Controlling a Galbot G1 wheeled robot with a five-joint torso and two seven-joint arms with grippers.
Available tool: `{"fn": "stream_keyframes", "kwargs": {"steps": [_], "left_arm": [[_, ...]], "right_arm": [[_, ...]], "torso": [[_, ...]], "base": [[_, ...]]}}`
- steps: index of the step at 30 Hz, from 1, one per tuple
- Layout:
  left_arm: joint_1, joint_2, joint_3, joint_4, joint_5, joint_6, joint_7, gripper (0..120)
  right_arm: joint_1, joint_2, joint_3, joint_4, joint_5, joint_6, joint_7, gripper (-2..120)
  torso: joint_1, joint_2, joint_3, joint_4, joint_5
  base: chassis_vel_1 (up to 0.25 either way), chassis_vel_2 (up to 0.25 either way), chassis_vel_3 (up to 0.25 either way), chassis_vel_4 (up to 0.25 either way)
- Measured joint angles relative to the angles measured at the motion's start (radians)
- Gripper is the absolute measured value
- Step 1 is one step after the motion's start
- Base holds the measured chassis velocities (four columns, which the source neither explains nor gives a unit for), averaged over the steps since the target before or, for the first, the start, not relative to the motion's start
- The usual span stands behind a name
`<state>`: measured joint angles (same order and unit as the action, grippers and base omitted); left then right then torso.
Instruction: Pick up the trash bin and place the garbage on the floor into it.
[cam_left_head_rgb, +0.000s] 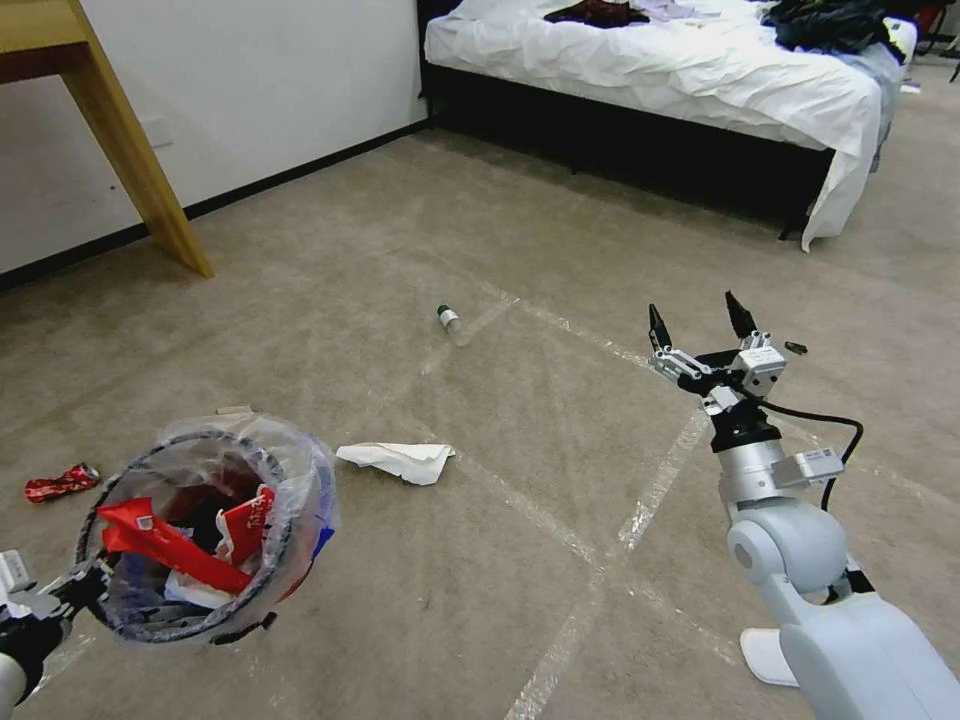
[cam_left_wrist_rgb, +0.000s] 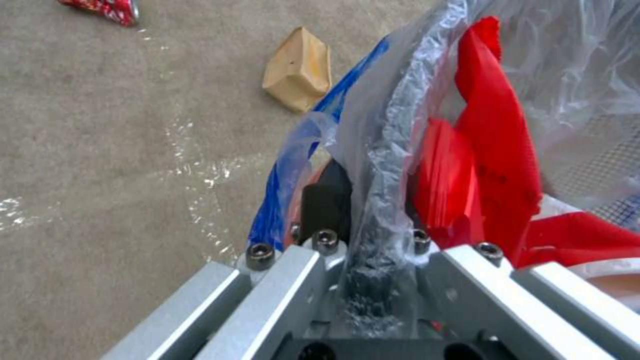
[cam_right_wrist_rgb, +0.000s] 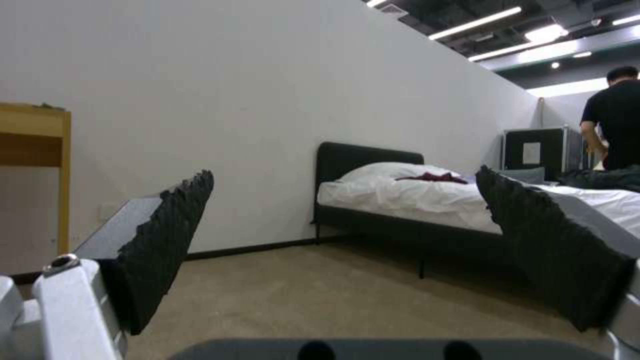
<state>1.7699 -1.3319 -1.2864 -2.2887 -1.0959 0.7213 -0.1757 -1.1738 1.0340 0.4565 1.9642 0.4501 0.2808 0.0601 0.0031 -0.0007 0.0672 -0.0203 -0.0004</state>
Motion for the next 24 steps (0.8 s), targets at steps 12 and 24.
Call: {"fn": "stream_keyframes", "kwargs": {"steps": [12, 24], "left_arm": [[0.005, -0.002, -0.007, -0.002, -0.017, -0.006, 0.001, 1], [0.009, -0.001, -0.016, -0.001, -0.022, -0.003, 0.004, 1]], "right_arm": [[-0.009, 0.002, -0.008, 0.000, -0.009, 0.001, 0.001, 100], [-0.014, 0.009, -0.005, -0.005, -0.007, 0.001, 0.003, 100]], "torso": [[0.000, 0.000, 0.000, -0.0001, 0.0003], [0.000, 0.000, 0.000, -0.0001, 0.0002]], "base": [[0.000, 0.000, 0.000, 0.000], [0.002, 0.004, 0.004, 0.005]]}}
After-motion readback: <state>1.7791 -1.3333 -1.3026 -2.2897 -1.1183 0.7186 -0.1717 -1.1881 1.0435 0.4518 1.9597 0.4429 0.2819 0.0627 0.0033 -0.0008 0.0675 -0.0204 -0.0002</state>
